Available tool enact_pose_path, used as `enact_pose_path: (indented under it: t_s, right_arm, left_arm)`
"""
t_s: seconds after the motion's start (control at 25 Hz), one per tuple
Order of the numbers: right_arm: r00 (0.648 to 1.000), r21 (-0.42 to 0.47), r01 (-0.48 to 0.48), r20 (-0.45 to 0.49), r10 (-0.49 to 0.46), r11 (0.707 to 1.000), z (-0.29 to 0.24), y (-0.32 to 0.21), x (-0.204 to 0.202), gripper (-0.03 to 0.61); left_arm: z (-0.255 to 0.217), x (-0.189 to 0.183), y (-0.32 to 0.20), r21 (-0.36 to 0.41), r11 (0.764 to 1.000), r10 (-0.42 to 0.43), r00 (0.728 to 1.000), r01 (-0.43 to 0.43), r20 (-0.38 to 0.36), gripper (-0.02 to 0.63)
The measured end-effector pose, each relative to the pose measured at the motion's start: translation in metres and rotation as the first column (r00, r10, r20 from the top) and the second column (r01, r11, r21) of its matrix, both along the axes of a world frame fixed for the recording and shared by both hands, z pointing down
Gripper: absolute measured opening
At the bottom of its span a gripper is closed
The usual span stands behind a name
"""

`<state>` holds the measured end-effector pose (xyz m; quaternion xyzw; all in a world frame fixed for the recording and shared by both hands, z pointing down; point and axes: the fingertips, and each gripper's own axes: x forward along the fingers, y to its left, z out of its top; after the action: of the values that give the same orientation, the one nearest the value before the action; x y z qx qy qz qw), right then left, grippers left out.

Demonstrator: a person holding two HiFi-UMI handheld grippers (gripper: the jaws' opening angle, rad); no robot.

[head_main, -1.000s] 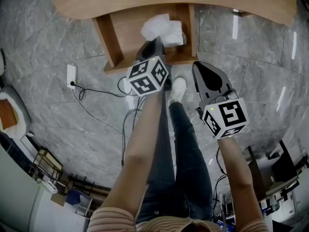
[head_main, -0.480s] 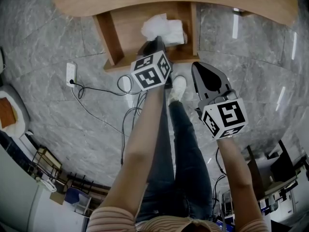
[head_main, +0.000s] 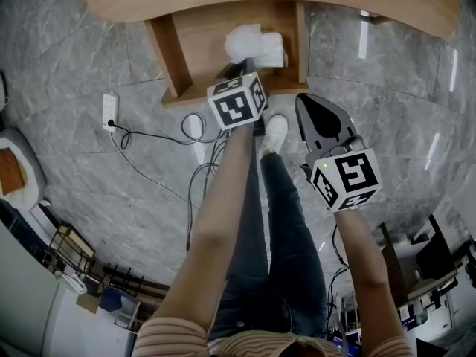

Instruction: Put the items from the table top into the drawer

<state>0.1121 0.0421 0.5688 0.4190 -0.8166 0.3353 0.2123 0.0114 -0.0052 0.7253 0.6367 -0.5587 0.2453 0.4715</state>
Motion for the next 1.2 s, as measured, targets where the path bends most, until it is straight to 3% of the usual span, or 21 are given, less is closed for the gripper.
enact_pose_path:
  t_s: [0.4, 0.68, 0.96, 1.2]
  right_arm:
    - [1.0, 0.015, -0.007, -0.006, 0.007, 1.0, -0.012, -0.006, 0.004, 0.008]
    - [0.998, 0.032, -0.056, 0.013, 0.056, 0.998, -0.027, -0.015, 0.009, 0.008]
    - [0.997, 0.076, -0.062, 0.057, 0.057, 0.995, -0.053, -0.017, 0.004, 0.008]
    - [0.993, 0.105, -0.078, 0.094, 0.068, 0.991, -0.078, -0.015, -0.001, 0.008]
  left_arm:
    - [-0.008, 0.002, 0.002, -0.034, 0.999, 0.019, 1.0, -0.018, 0.011, 0.064]
    - [-0.034, -0.005, 0.01, -0.006, 1.0, 0.009, 1.0, -0.009, 0.009, 0.098]
    - [-0.088, -0.019, 0.015, 0.099, 0.995, 0.003, 1.0, -0.005, 0.022, 0.098]
    - [-0.143, -0.017, 0.009, 0.224, 0.974, 0.045, 0.999, -0.041, -0.014, 0.097]
